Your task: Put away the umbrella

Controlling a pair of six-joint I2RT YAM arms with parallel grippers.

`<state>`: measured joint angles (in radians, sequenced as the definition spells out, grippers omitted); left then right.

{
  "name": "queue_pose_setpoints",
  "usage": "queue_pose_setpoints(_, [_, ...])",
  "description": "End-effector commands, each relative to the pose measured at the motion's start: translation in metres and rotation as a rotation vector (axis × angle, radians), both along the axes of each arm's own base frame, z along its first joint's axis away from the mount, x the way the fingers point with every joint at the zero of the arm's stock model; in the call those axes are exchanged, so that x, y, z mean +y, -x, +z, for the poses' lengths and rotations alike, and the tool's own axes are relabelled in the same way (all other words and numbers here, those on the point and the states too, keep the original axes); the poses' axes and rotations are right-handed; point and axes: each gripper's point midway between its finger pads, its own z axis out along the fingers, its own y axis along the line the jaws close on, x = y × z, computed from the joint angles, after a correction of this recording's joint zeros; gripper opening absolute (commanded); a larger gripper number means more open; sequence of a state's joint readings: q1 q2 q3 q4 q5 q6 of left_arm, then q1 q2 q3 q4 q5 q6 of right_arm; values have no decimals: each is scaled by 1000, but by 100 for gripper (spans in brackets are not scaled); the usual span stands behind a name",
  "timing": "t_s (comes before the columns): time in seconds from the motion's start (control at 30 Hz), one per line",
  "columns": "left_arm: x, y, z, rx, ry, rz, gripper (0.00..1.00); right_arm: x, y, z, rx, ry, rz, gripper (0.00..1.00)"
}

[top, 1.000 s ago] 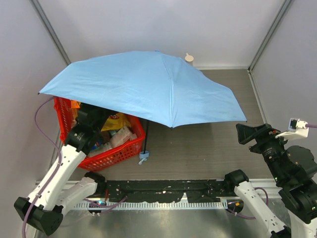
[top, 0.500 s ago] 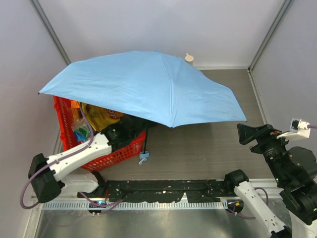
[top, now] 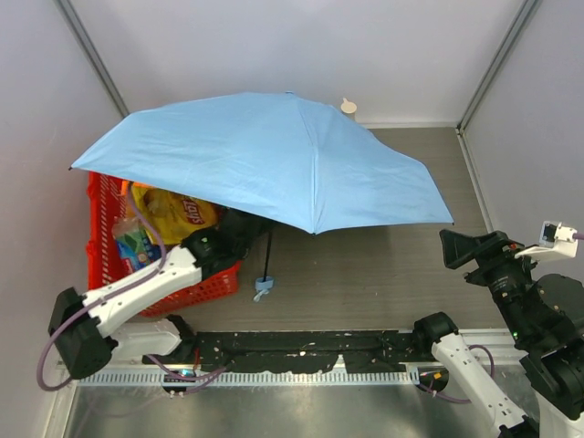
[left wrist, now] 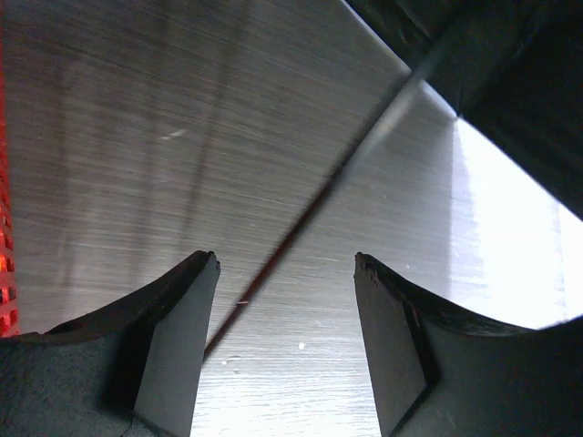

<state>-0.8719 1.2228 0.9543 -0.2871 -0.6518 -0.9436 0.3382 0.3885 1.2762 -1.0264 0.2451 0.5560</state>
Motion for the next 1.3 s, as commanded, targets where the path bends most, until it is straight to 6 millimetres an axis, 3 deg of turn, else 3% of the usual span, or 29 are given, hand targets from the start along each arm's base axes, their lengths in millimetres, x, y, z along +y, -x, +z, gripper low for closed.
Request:
queue_pose_setpoints(0.0, [129,22,-44,94,-199,295,67,-2,1,12,-38,-5,-8,80])
queue_pose_setpoints(0.07, [124,19,-29,2,-157,226,70,0,-2,9,-27,-4,-4,80])
queue_pose_setpoints(0.23, [59,3,29,-218,-26,-103,86,5,-8,-3,-6,-3,10,80])
queue_pose_setpoints(0.47, [10,-40,33,-191,-112,-204,95,-1,1,-1,-16,-12,-8,80])
queue_pose_setpoints(0.63, [-4,-82,21,-162,-199,-150,93,-7,7,2,-11,-8,-25,80])
queue_pose_setpoints(0.7, [-21,-88,17,-163,-189,-219,87,-8,9,4,-10,-9,-29,80])
queue_pose_setpoints(0.87, [-53,-94,4,-162,-164,-345,47,-12,11,4,-8,-5,-45,80])
queue_pose_setpoints(1.0, [-53,-100,14,-159,-195,-341,0,-23,17,8,-15,11,-89,80])
queue_pose_setpoints(1.17, [-61,-100,65,-216,-186,-383,0,-33,33,25,-57,3,-111,80])
queue_pose_setpoints(1.27, [-72,-100,122,-252,-158,-428,0,-33,40,23,-70,0,-101,80])
